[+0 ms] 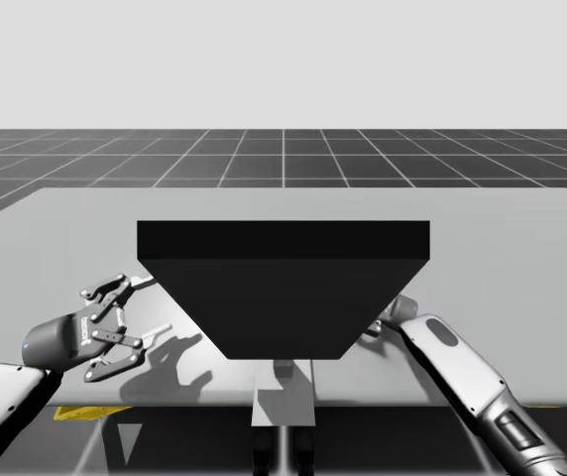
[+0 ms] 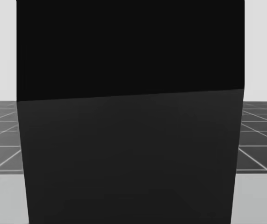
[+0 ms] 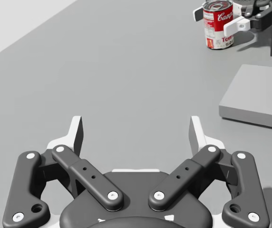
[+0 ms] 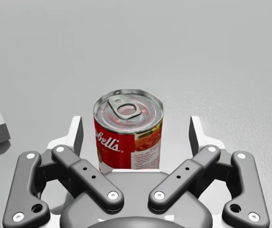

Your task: Reach around the screen and pick up the object behind it.

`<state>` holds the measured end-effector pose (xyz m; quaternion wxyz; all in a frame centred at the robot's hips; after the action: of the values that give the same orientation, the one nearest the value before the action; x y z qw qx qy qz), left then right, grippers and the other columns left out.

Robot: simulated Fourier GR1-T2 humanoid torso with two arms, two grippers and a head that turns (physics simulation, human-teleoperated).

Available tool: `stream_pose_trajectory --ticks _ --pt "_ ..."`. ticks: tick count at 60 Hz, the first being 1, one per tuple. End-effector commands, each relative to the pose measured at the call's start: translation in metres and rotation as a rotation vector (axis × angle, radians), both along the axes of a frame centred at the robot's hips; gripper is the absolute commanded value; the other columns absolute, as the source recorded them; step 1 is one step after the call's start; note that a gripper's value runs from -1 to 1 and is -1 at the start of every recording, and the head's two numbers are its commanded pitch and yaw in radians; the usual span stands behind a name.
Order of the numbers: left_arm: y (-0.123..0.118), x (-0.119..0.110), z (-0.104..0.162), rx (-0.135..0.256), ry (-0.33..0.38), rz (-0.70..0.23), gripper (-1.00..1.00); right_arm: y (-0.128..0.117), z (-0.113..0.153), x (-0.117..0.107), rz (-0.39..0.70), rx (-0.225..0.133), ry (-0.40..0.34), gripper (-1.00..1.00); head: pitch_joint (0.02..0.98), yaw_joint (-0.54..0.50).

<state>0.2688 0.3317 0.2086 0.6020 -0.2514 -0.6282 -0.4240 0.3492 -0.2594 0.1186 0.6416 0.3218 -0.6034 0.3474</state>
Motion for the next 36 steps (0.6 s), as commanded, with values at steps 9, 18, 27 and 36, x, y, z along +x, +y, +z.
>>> stream_pose_trajectory --ticks 9,18,27,36 --pt "-0.001 -0.009 -0.004 0.013 0.046 -0.112 -1.00 0.015 -0.013 0.016 0.022 -0.030 0.045 -0.91 0.194 0.00" --pt "0.000 -0.009 -0.003 0.013 0.042 -0.113 -1.00 0.013 -0.014 0.009 -0.016 -0.032 0.003 1.00 0.193 0.00" --pt "0.000 -0.009 0.000 0.007 0.028 -0.113 -1.00 0.001 -0.012 0.005 -0.039 -0.031 -0.005 1.00 0.188 0.00" --pt "-0.001 -0.008 0.001 0.008 0.023 -0.115 -1.00 -0.018 -0.008 0.001 -0.078 -0.025 -0.025 1.00 0.186 -0.01"
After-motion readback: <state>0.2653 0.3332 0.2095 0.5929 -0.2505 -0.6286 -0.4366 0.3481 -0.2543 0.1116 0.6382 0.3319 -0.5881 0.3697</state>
